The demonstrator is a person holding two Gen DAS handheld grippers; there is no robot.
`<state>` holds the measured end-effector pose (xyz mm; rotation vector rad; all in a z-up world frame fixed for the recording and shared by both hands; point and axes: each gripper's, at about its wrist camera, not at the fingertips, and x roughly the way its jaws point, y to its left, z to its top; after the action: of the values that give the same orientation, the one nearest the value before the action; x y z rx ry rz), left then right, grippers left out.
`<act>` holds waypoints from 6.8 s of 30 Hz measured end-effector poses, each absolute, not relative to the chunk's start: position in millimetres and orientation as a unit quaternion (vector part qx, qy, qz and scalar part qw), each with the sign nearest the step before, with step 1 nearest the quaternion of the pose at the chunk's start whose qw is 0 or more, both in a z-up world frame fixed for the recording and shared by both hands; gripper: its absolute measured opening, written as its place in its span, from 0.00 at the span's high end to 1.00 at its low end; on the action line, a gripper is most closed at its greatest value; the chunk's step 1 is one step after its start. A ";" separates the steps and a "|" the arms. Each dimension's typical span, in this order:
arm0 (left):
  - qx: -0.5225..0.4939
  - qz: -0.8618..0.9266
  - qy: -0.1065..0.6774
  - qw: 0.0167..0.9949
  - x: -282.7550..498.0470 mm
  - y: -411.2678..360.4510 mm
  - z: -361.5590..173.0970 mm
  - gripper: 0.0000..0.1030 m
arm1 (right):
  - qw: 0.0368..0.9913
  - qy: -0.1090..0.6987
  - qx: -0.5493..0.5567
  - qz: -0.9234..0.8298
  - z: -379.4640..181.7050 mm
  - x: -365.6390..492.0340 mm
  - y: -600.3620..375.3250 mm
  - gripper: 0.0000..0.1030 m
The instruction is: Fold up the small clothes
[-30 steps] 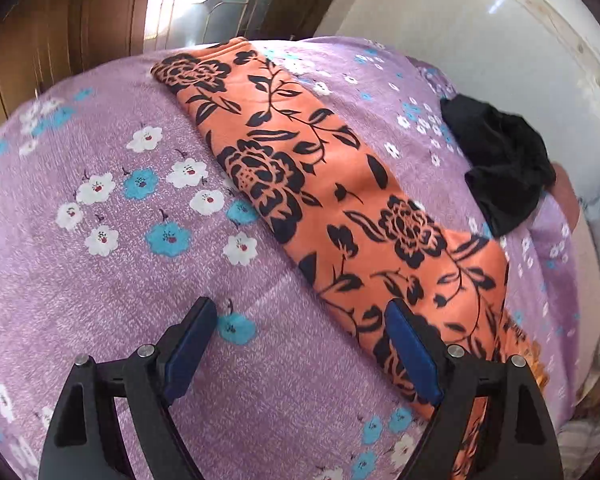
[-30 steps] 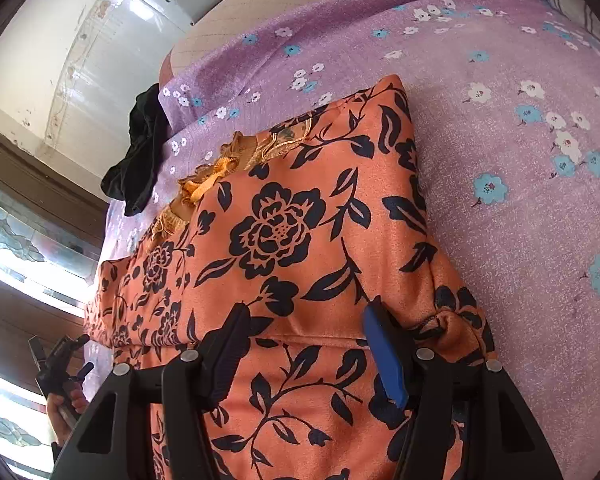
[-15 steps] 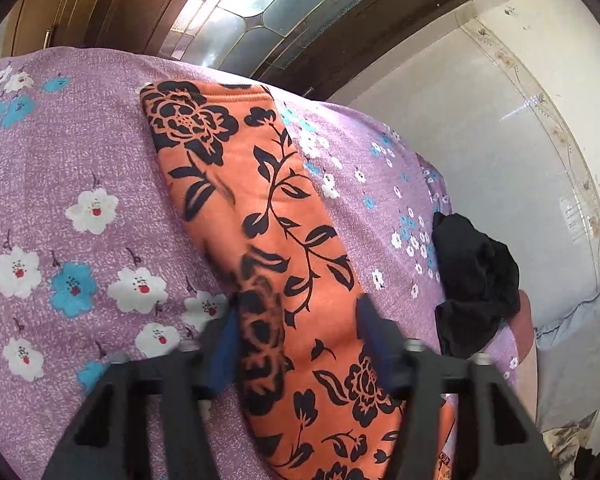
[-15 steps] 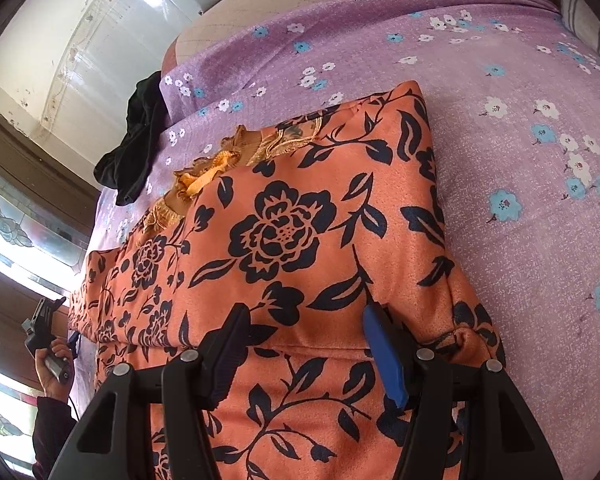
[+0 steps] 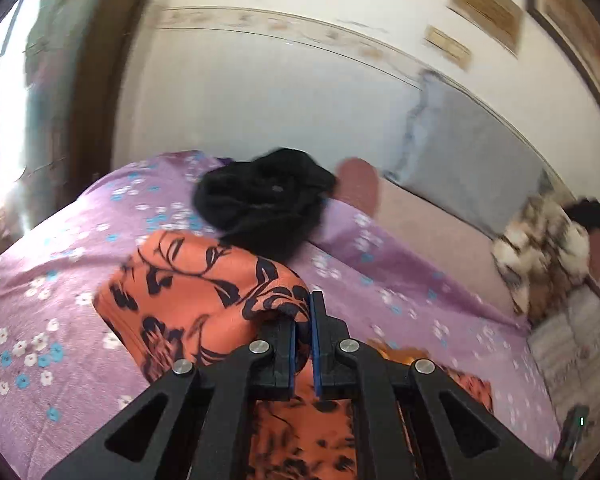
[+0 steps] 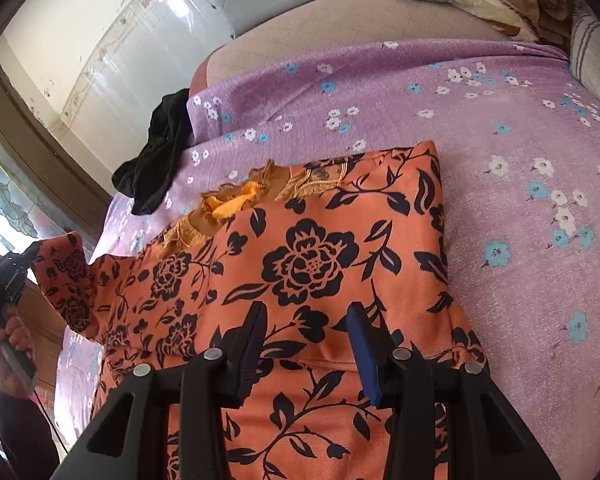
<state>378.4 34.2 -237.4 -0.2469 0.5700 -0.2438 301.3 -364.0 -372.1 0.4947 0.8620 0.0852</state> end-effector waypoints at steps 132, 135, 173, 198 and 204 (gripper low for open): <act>0.046 -0.089 0.328 0.939 138.7 -17.2 -194.7 0.00 | 0.926 0.322 0.180 0.083 -194.2 80.0 -329.5 0.34; 0.060 -0.079 0.351 0.931 125.3 -6.7 -216.9 0.00 | 0.919 0.351 0.164 0.072 -218.3 64.7 -321.8 0.34; 0.001 0.081 0.441 0.894 114.7 61.2 -312.1 0.00 | 0.894 0.410 0.163 0.073 -289.6 41.0 -327.5 0.34; -0.023 -0.082 0.501 0.861 116.5 97.0 -362.1 0.47 | 0.847 0.459 0.267 -0.009 -364.8 42.6 -414.2 0.34; -0.050 -0.020 0.504 0.862 121.2 121.7 -361.0 0.17 | 0.819 0.518 0.247 0.005 -399.1 45.1 -382.8 0.34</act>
<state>121.2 121.7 -361.0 -0.1054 1.0578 -0.0426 45.1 -382.8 -399.1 0.5257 1.1036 0.0112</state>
